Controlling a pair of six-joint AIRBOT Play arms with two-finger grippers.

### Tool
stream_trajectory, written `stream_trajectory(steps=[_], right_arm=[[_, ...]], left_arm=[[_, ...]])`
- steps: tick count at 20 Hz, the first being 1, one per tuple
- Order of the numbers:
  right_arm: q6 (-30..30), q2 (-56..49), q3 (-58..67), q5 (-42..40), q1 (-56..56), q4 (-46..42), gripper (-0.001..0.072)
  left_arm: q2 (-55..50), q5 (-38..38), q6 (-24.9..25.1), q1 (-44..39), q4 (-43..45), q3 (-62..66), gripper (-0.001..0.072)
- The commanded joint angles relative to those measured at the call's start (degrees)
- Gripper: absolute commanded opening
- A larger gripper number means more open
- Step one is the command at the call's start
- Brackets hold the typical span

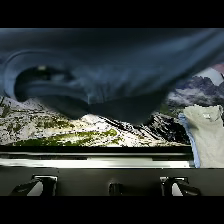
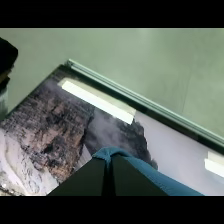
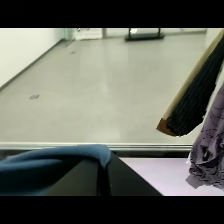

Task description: Fold the clothes and pants, and hang the long-sleeved shirts on hangers.

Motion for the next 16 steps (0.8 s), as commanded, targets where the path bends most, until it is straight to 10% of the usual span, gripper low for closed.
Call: stream_trajectory(steps=[1,6,16], right_arm=[[4.76,-2.29,1.09,-0.52,-0.31,-1.16,0.0029],[8.41,-23.17,1.07,5.95,0.20,13.90,0.0029],[12.11,-68.02,1.09,2.34,16.22,13.25,0.0029]], left_arm=[[1.75,0.96,-2.73,0.11,1.77,-1.33,0.0016],[-8.44,1.05,-0.96,0.11,-4.90,-14.40,0.0015],[-45.42,6.40,-1.27,-3.74,-5.92,-24.96,0.0016]])
